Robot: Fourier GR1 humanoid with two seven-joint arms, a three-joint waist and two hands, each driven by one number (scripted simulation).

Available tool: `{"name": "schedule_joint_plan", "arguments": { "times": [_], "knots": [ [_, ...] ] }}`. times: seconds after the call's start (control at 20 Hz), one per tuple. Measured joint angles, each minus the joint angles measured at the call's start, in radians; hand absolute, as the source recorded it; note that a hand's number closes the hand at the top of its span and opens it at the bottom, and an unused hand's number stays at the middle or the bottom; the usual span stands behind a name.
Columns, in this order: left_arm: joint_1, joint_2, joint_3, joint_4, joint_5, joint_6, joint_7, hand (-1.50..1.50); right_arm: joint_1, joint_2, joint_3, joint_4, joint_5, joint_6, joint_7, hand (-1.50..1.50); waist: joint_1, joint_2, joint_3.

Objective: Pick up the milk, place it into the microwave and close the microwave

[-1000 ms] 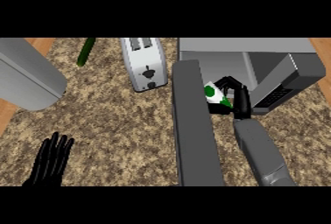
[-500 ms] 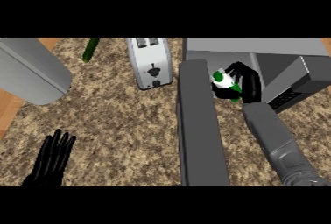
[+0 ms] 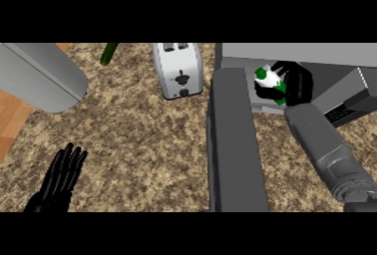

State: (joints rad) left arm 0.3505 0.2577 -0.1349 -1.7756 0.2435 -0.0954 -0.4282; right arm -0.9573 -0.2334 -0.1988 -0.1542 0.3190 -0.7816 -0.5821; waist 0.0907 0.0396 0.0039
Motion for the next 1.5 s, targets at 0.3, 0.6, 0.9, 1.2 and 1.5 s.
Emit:
{"name": "schedule_joint_plan", "arguments": {
  "times": [0.3, 0.6, 0.9, 1.2, 1.5],
  "knots": [
    [-0.026, 0.001, -0.010, 0.008, -0.036, 0.010, 0.003, -1.50, -0.032, -0.039, 0.032, 0.052, 0.050, -0.054, 0.042, -1.50, 0.023, 0.012, 0.001],
    [-0.036, -0.005, -0.030, 0.017, -0.067, 0.017, 0.002, -1.50, -0.048, -0.039, 0.054, 0.084, 0.079, -0.041, 0.054, -1.50, 0.031, 0.013, 0.001],
    [-0.043, -0.015, -0.044, 0.027, -0.069, 0.008, 0.000, -1.50, -0.049, -0.019, 0.035, 0.071, 0.058, 0.061, 0.010, -1.50, 0.026, 0.012, 0.002],
    [-0.062, -0.036, -0.064, 0.031, -0.072, 0.008, 0.002, -1.50, -0.016, 0.012, -0.010, 0.040, 0.010, 0.140, -0.084, -1.50, 0.012, 0.008, 0.003],
    [-0.076, -0.041, -0.071, 0.031, -0.078, 0.004, 0.004, -1.50, 0.035, 0.030, -0.072, 0.026, -0.052, 0.213, -0.167, -1.50, -0.005, 0.000, 0.002]
  ]
}}
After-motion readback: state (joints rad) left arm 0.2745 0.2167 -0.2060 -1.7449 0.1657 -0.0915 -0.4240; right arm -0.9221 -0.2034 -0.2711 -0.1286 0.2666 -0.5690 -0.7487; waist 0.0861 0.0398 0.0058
